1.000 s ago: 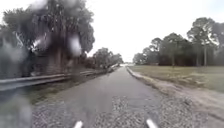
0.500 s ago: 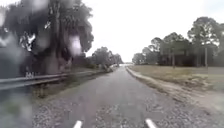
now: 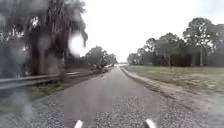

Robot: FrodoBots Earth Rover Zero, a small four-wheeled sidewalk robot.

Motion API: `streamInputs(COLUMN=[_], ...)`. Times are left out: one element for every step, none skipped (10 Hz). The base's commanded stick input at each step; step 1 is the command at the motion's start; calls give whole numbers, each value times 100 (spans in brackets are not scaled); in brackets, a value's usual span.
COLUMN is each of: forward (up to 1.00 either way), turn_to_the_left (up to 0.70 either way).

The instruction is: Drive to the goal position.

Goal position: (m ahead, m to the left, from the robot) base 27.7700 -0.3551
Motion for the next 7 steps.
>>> streamInputs(forward=[98,98,98,98,98,98,98], turn_to_the_left=[0,0,0,0,0,0,0])
